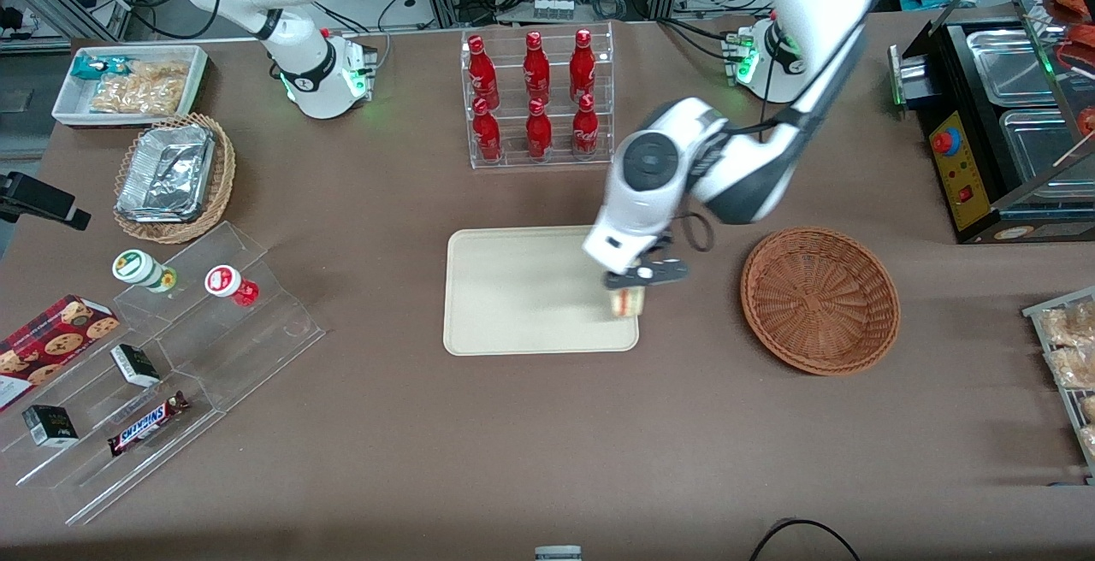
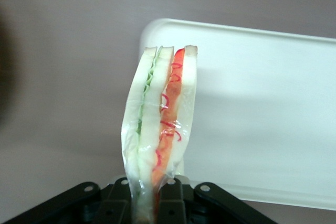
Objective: Place sandwich from basket to tray
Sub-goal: 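Lift the sandwich and carry it with the left gripper over the cream tray, then lower the sandwich onto the tray and open the left gripper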
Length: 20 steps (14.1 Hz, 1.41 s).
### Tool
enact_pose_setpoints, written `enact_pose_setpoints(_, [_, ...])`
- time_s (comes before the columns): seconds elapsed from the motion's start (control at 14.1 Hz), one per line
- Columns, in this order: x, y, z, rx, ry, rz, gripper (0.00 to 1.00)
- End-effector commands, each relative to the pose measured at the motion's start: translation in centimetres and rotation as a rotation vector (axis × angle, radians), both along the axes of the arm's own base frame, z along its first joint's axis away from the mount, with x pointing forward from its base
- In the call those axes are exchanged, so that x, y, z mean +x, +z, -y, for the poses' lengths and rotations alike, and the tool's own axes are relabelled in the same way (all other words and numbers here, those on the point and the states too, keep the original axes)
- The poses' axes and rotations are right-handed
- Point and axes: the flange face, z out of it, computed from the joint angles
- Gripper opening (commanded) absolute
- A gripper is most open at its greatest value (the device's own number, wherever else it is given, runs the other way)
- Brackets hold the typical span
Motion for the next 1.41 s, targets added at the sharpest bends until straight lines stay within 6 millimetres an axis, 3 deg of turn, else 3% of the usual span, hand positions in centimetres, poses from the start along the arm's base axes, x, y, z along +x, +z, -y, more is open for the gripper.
enact_pose_setpoints(0.0, [0.2,-1.2,5.8,-0.021,0.014,-0.005,0.01])
enact_pose_setpoints(0.14, [-0.6,-2.9,9.1,-0.007,0.025,0.021,0.01])
enact_pose_setpoints(0.28, [-1.0,-4.5,11.1,0.01,0.034,0.047,0.01])
enact_pose_setpoints(0.64, [1.1,-7.0,11.7,0.032,0.054,0.009,0.01])
enact_pose_setpoints(0.78, [1.2,-8.2,11.7,0.033,0.027,-0.001,0.02])
enact_pose_setpoints(1.2, [0.0,-8.6,12.6,0.027,-0.058,-0.012,0.05])
enact_pose_setpoints(1.27, [0.0,-8.8,12.5,0.027,-0.058,-0.014,0.14])
enact_pose_setpoints(1.34, [0.0,-9.2,12.5,0.03,-0.054,-0.02,0.47])
